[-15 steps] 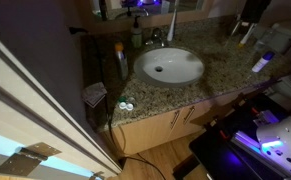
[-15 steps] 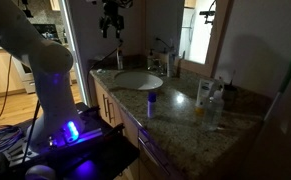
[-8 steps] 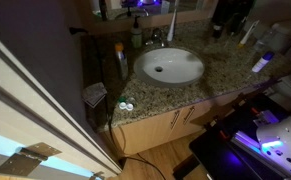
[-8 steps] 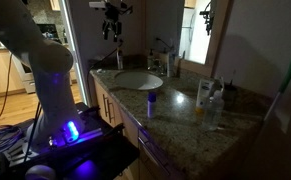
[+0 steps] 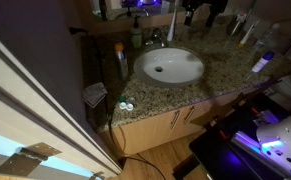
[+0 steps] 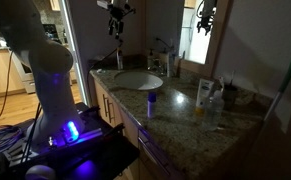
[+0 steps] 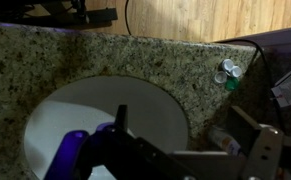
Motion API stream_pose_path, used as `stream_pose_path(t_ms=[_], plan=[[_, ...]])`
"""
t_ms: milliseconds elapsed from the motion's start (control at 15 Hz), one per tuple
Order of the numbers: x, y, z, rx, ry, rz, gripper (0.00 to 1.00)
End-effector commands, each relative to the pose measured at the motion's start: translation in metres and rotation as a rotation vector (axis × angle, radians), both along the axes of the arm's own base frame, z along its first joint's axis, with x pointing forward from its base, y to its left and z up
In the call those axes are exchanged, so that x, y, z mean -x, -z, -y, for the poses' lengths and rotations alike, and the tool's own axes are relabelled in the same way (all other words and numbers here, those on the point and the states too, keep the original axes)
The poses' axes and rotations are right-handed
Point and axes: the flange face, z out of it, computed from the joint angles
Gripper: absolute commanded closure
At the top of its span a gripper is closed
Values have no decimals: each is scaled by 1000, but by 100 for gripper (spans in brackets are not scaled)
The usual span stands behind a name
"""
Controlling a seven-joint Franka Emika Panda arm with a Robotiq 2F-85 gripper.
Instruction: Move the shaving sick to the right side of the sink counter
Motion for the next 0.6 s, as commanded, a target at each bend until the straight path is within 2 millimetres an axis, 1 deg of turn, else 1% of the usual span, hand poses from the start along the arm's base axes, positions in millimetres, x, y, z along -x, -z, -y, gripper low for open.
stream_pose_path(t_ms=[0,67,133,200,333,467,533], plan=[[-10,9,-3,24,34,-18,0],[-19,16,-8,18,71,-38,0],[-32,20,-16,-34,110,-82,0],[-44,20,-23,-76,159,-100,0],[-70,9,-41,-170,235,-128,0],[-99,-4,-58,-234,350,-109,0],[-110,-15,-64,-267,397,-98,0]])
